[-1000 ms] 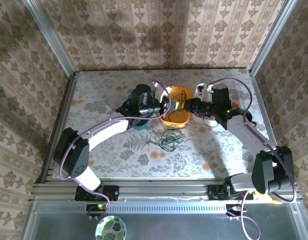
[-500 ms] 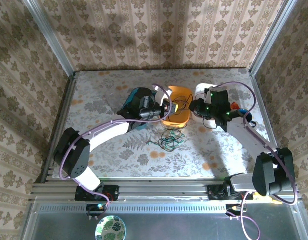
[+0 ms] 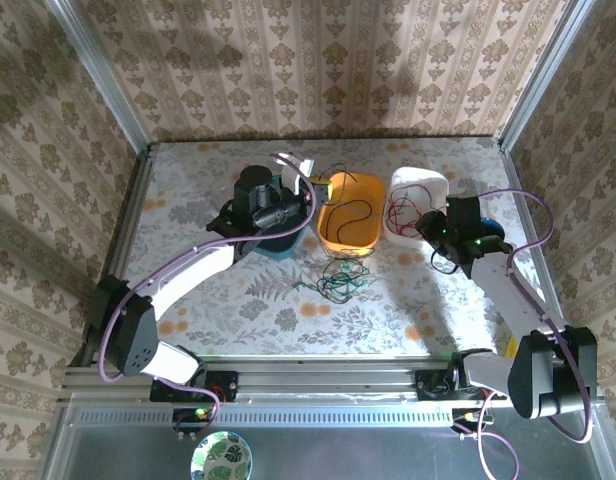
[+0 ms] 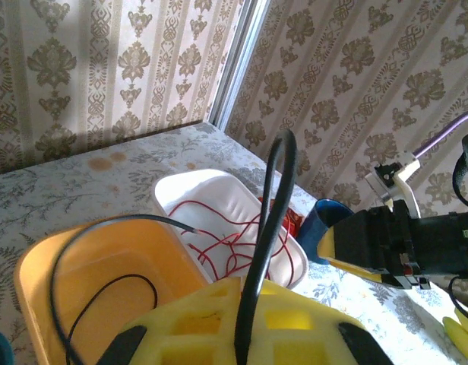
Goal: Untangle the cables
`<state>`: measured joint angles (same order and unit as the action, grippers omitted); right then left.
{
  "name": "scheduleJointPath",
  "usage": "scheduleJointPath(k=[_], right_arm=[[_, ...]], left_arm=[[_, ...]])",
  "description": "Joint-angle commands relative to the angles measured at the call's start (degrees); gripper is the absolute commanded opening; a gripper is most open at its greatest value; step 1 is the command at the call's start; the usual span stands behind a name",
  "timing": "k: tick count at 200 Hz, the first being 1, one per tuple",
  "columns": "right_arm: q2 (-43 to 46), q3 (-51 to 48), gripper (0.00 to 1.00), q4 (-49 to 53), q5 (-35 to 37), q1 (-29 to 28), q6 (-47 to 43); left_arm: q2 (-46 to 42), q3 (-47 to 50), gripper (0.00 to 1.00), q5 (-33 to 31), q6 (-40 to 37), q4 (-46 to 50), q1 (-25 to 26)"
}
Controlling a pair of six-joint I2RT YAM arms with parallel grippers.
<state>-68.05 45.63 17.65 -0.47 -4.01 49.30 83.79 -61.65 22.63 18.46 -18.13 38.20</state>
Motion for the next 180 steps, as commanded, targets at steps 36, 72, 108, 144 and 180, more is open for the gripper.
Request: scheduleJointPath(k=[36,72,108,144,180], right_arm=[[5.22,2.5,0.5,2.7,5.15,-0.13,-6.06],[6.26,5.17,0.51,5.03,3.88,-0.15,-12.17],[6.7,6.49,0.51,7.03,3.32,-0.17,-15.34],[6.23,6.8,0.51,7.38,2.43,-0.17,-15.86],[4.99,7.24,0.51,6.12,-2.97,-0.25,-17.1]], left_arm=[[3.82,-3.21,0.0,-4.93,-0.27,1.13,0.21],[10.0,-6.34,0.0,-8.9,1.5,1.32,0.21],[17.49,-7.79,0.0,-12.73,3.22,0.62,0.3],[24.17,-10.05,0.0,-9.93,4.54,0.35,1.59],[26.08,-10.07,0.04,-8.26,5.97,-1.41,2.14]])
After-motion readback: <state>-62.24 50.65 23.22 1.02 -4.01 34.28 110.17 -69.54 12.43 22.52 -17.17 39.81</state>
